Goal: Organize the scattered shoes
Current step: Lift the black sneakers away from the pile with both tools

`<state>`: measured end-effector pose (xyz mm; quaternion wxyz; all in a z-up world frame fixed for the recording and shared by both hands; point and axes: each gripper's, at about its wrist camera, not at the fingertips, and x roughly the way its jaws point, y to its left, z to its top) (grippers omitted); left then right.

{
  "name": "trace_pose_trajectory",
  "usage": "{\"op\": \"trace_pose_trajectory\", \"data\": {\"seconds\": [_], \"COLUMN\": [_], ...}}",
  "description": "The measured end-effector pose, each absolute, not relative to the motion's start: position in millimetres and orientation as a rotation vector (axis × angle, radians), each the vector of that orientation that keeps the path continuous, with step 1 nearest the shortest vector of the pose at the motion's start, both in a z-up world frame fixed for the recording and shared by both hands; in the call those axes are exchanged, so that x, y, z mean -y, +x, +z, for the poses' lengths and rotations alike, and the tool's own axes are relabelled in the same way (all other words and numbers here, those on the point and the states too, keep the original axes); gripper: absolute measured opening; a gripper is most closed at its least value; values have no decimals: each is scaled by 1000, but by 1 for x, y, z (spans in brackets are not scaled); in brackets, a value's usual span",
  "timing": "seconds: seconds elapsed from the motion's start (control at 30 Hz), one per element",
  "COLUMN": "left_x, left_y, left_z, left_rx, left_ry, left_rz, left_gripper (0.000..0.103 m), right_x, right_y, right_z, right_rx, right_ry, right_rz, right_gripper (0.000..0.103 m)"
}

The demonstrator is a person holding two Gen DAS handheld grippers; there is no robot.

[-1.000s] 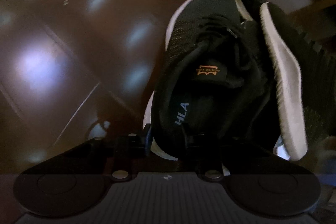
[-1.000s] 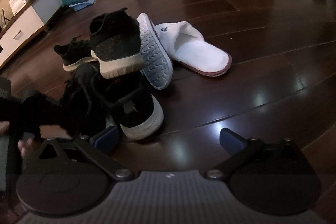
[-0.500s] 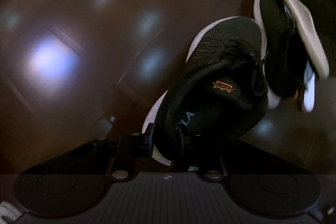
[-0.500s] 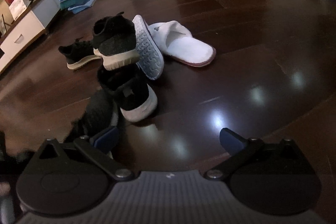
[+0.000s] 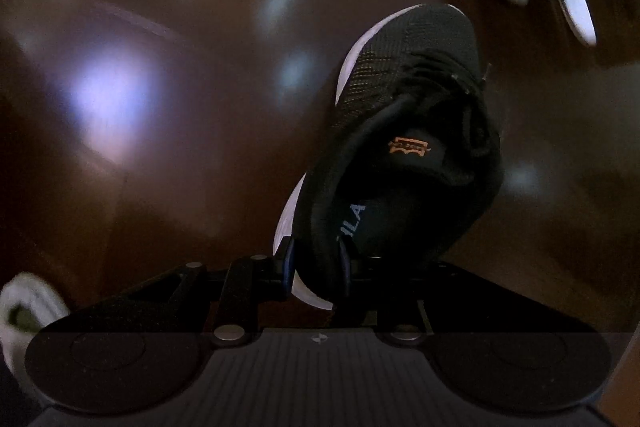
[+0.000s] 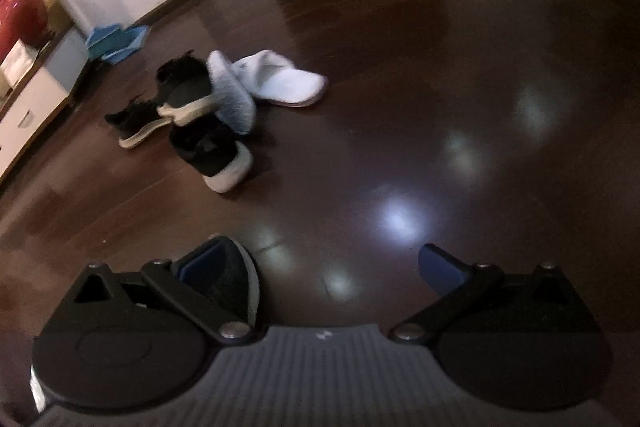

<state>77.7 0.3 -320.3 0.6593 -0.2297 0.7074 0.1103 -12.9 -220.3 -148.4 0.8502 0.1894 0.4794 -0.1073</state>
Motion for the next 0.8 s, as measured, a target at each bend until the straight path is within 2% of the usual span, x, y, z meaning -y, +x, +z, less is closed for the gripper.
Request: {"op": "trace_pose_trajectory", "data": {"seconds": [0.1, 0.33, 0.4, 0.7, 0.8], "left_x": [14, 57, 65, 99, 100], "left_y": [28, -19, -37, -48, -53], "left_z": [-316, -317, -311, -327, -321], "left_rx": [-1639, -1698, -1705, -1714, -1699], "left_ry": [-473, -373, -320, -93, -69], "left_rz": [220, 134, 95, 0, -13], "left_gripper": [28, 27, 28, 25, 28], "right_x": [228, 247, 244, 253, 248], "right_y": [-45, -119, -118, -125, -119], "right_z": [-138, -115, -111, -145, -157], "right_rx": [-1010, -1010, -1013, -1056, -1077], "right_ry": [405, 420, 458, 554, 556], "right_rz": [-263, -347, -361, -376, -355], "right_gripper": [103, 103, 103, 103, 103]}}
